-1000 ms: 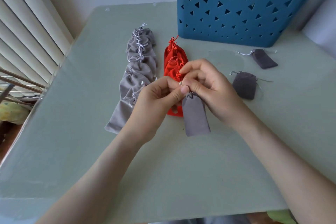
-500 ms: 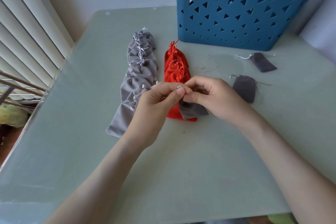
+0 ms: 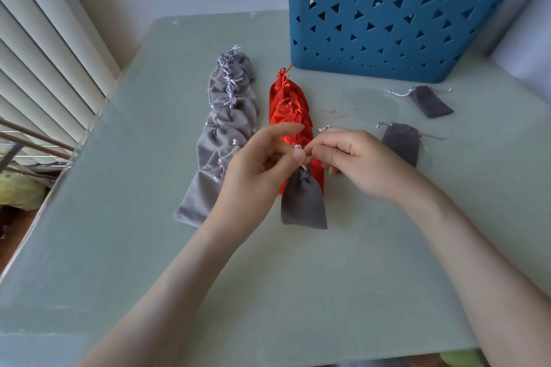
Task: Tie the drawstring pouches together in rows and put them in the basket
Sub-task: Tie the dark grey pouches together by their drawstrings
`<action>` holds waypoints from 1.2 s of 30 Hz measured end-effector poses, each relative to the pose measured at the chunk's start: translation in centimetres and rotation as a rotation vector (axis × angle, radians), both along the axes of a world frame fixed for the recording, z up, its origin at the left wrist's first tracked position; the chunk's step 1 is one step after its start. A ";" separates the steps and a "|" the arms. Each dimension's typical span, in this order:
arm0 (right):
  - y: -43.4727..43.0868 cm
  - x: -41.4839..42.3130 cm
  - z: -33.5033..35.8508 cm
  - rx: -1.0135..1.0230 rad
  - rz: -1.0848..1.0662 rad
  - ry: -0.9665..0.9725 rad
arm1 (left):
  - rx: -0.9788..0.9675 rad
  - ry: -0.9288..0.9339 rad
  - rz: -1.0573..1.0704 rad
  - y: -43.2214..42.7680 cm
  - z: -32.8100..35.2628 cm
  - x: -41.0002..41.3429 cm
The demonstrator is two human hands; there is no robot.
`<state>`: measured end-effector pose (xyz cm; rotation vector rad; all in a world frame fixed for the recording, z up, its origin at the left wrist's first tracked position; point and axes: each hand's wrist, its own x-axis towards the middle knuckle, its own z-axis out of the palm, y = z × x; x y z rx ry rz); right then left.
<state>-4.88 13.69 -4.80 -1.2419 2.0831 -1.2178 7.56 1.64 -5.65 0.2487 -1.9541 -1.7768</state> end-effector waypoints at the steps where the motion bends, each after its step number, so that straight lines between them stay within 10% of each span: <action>1: 0.0 -0.1 0.0 0.018 0.013 0.025 | -0.001 0.010 0.009 -0.1 0.0 0.0; 9: -0.2 0.5 -0.1 0.059 -0.110 0.067 | -0.296 -0.002 0.223 -0.1 -0.4 0.2; 19: -0.2 0.5 -0.3 0.036 -0.174 0.094 | 0.098 0.038 0.069 0.0 0.0 0.0; 28: -0.3 1.4 0.6 -0.144 -0.132 -0.417 | -0.088 -0.102 0.266 -0.1 -0.8 -0.3; 36: -0.6 2.2 0.2 -0.256 -0.022 -0.264 | -0.143 -0.135 0.340 0.3 -0.3 -0.1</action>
